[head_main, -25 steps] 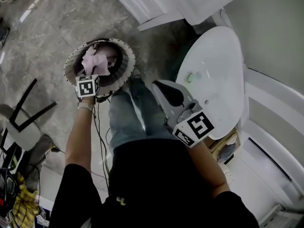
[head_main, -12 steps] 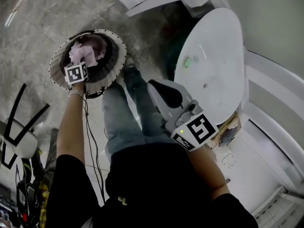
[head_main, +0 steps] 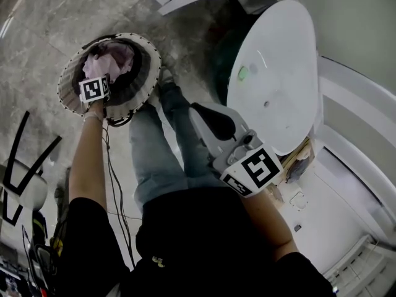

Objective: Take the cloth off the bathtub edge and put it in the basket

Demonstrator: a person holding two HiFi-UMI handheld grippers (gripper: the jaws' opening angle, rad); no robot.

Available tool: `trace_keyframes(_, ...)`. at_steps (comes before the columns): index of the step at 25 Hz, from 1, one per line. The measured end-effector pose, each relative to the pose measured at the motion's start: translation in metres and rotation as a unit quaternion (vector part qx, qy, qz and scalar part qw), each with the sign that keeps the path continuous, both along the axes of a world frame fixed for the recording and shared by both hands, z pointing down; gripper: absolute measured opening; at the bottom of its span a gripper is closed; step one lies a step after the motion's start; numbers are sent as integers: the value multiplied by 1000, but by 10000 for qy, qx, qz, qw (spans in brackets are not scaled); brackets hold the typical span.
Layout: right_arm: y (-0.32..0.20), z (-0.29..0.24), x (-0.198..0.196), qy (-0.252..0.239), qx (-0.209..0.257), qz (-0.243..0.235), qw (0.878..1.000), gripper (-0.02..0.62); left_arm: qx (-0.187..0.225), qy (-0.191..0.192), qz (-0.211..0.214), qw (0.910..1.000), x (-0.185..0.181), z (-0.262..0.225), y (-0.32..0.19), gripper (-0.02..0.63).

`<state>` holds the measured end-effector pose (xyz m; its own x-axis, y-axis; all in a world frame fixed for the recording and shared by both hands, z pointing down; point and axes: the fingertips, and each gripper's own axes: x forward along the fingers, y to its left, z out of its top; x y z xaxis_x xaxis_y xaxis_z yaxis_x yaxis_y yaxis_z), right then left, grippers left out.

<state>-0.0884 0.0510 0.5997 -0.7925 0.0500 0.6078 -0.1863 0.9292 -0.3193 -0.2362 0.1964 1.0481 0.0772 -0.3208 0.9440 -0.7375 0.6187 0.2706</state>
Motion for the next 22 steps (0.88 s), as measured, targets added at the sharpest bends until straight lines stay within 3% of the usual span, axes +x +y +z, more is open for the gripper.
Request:
trace_keyframes(8,13,-12,-12,-107,4,-156,9998,-3,181,-272,363,9988,-1,-25,-3,311)
trace_keyframes(14,17,-33,-20,-231,24,-251,9994,-3,283,-352,281,9986,-14,-55,-1,307)
trace_keyframes(22,27,-65,-26,-408,74,-420,9983,-3,914,-580,104,9941,-23,-139,-3,251)
